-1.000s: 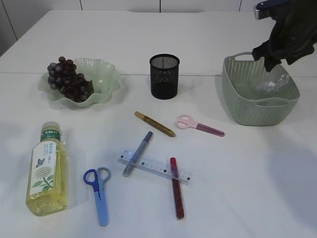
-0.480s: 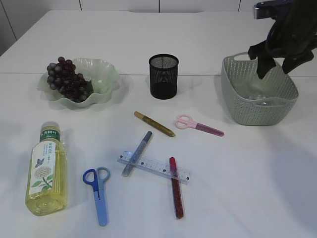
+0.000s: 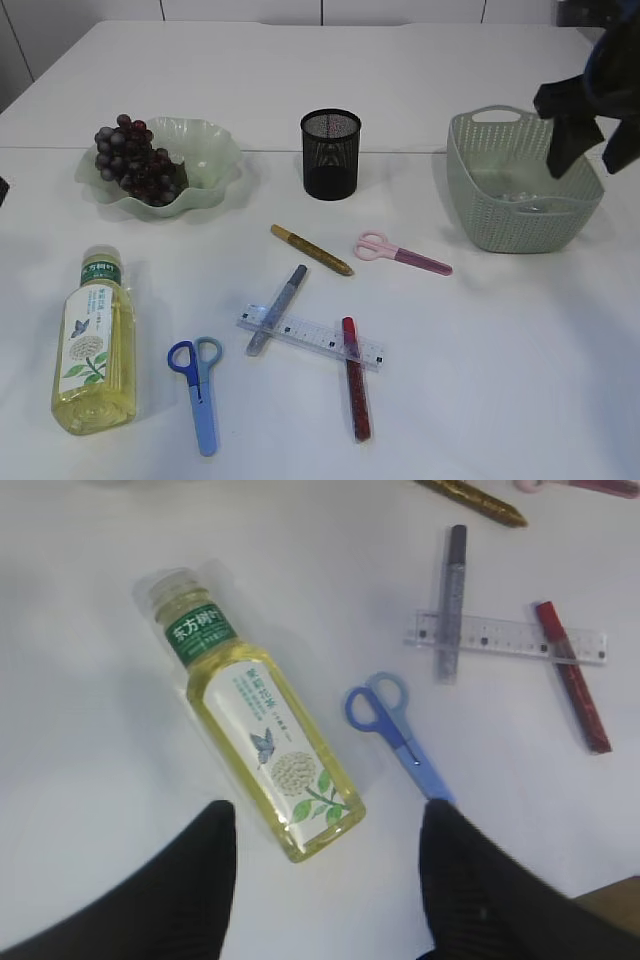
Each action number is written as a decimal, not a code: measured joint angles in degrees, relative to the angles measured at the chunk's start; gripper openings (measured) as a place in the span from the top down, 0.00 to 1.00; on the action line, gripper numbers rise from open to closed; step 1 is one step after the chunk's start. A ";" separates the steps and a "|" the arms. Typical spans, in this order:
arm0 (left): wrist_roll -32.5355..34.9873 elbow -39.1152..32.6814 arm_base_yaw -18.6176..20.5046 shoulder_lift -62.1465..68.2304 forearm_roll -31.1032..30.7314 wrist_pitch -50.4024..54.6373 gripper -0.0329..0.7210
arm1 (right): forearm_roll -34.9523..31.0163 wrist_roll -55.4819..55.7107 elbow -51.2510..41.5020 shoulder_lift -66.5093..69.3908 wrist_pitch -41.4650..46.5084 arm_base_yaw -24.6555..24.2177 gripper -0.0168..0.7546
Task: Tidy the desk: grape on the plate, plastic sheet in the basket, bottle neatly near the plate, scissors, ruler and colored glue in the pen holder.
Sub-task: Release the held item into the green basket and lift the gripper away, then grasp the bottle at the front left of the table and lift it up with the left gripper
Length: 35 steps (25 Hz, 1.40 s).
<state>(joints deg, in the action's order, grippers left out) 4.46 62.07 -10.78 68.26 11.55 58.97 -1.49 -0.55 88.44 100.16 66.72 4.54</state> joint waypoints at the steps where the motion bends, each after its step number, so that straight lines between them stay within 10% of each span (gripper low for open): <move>1: -0.15 0.00 0.00 0.00 0.95 -0.11 0.39 | 0.00 0.00 -2.33 -2.20 0.00 0.00 0.36; 15: -24.33 0.00 -0.04 16.52 -6.15 -1.24 0.42 | -1.01 0.00 -24.87 -12.92 -6.05 0.00 0.36; 21: -26.16 0.00 -0.28 24.66 0.90 -1.19 0.27 | -1.58 0.00 -25.76 -12.92 -7.28 0.00 0.36; 35: -31.85 0.00 -1.04 32.65 -1.17 -2.76 0.26 | -1.70 -0.14 -25.76 -13.05 -7.55 0.00 0.36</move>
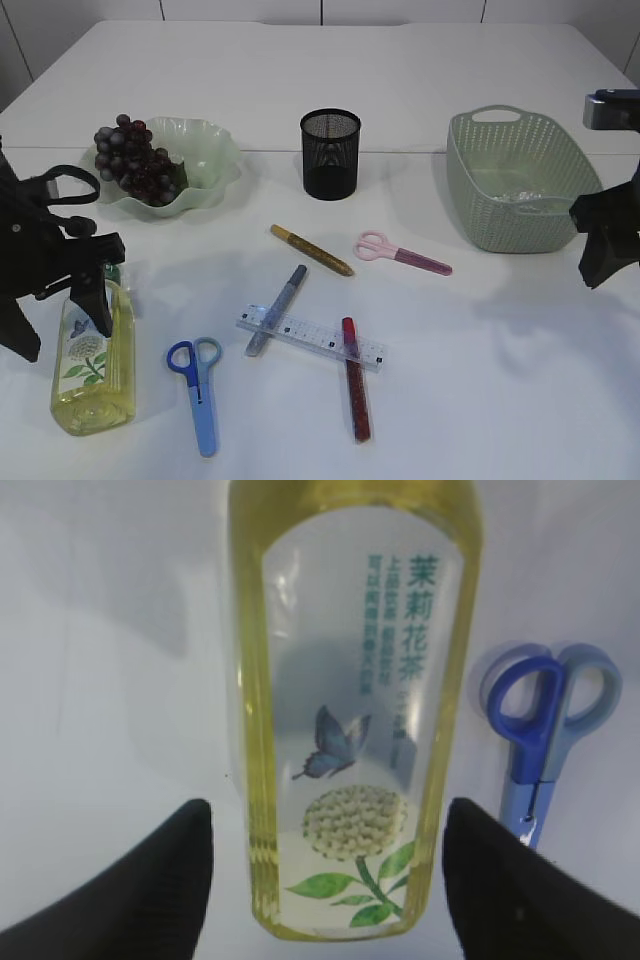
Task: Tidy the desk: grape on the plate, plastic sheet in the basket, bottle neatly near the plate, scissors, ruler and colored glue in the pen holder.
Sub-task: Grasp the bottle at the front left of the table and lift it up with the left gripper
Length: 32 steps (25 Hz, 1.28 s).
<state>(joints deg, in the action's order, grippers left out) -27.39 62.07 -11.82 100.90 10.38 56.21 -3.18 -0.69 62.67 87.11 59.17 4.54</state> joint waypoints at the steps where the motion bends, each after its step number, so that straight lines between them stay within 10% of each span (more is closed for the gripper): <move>1: -0.10 0.00 -0.03 0.41 0.00 -0.22 0.26 | -0.02 0.00 0.00 0.00 -0.04 0.00 0.36; 32: -5.22 0.59 -2.85 7.58 -4.96 -3.52 0.17 | -0.25 0.00 -0.09 0.00 -0.55 0.00 0.36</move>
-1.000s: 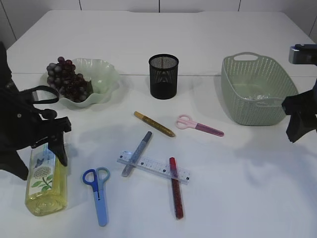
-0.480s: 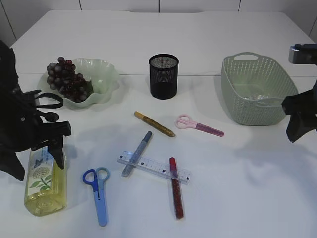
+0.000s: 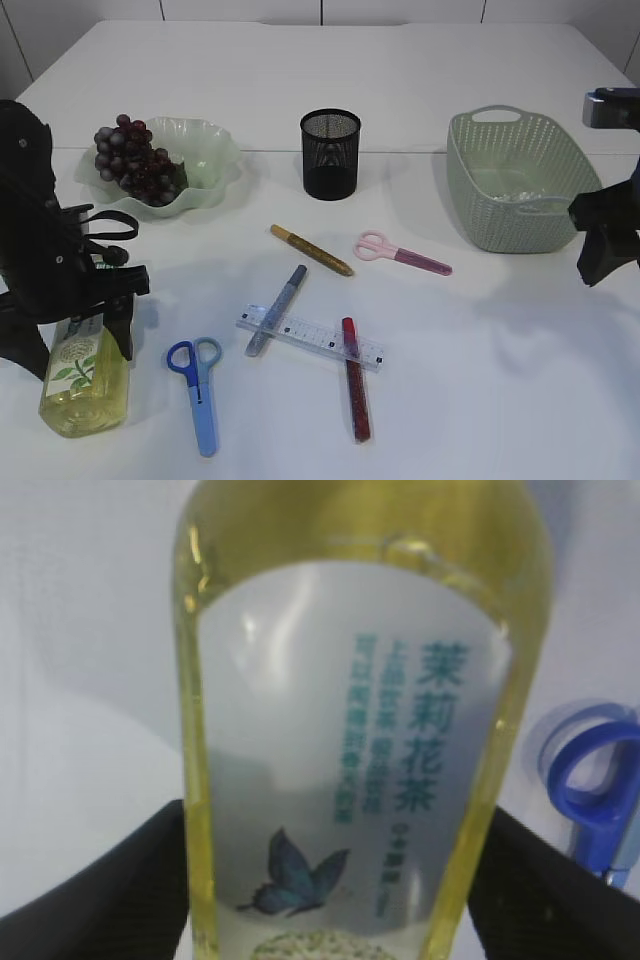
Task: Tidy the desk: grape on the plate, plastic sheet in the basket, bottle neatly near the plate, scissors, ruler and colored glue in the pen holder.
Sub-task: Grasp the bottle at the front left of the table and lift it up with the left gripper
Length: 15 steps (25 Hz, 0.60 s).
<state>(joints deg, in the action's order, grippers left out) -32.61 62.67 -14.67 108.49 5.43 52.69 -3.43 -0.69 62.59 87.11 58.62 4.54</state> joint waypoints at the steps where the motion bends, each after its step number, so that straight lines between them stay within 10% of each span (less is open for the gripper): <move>1: 0.00 0.00 0.00 0.13 0.00 0.00 0.17 | 0.00 0.00 0.00 0.00 0.00 0.00 0.36; 15: 1.73 0.19 0.00 3.97 0.69 -0.81 0.23 | 0.00 0.00 0.00 0.00 -0.13 0.00 0.36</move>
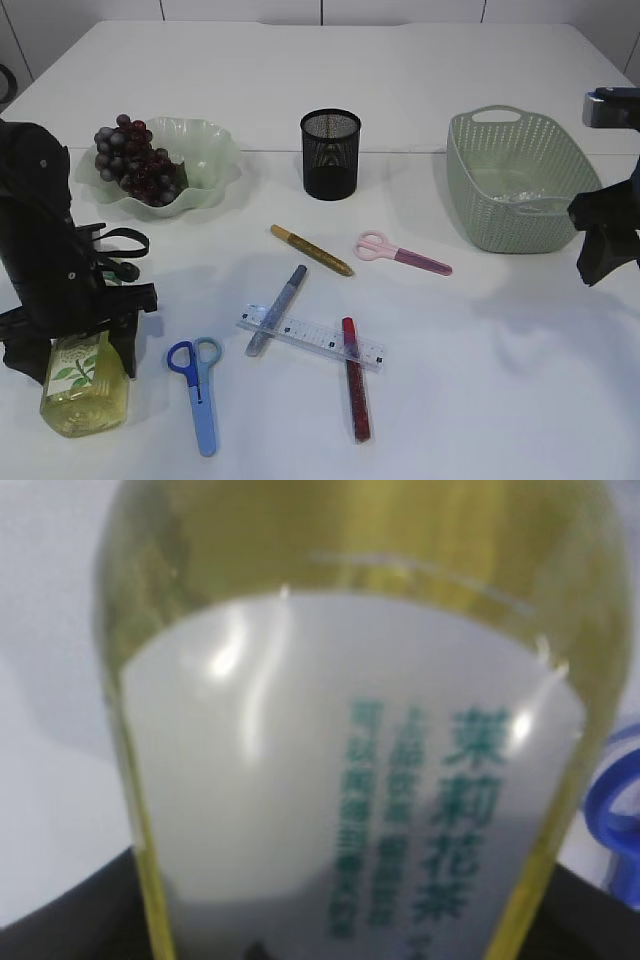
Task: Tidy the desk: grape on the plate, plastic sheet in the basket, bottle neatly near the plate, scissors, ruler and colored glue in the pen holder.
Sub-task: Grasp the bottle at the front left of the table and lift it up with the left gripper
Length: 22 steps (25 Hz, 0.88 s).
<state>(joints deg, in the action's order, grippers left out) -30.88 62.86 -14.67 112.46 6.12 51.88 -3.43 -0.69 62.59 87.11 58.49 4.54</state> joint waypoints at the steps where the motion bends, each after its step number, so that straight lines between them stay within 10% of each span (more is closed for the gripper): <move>1: 0.00 0.09 0.00 0.00 0.04 0.00 0.25 | 0.00 -0.10 0.00 0.00 0.00 0.00 0.36; 22: 1.18 0.49 -0.48 0.00 -8.13 1.75 0.36 | -0.83 -0.08 0.00 0.00 -0.90 0.00 0.36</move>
<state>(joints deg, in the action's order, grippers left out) -29.71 63.35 -15.15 112.46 -2.01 53.62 -4.27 -0.77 62.59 87.11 57.59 4.54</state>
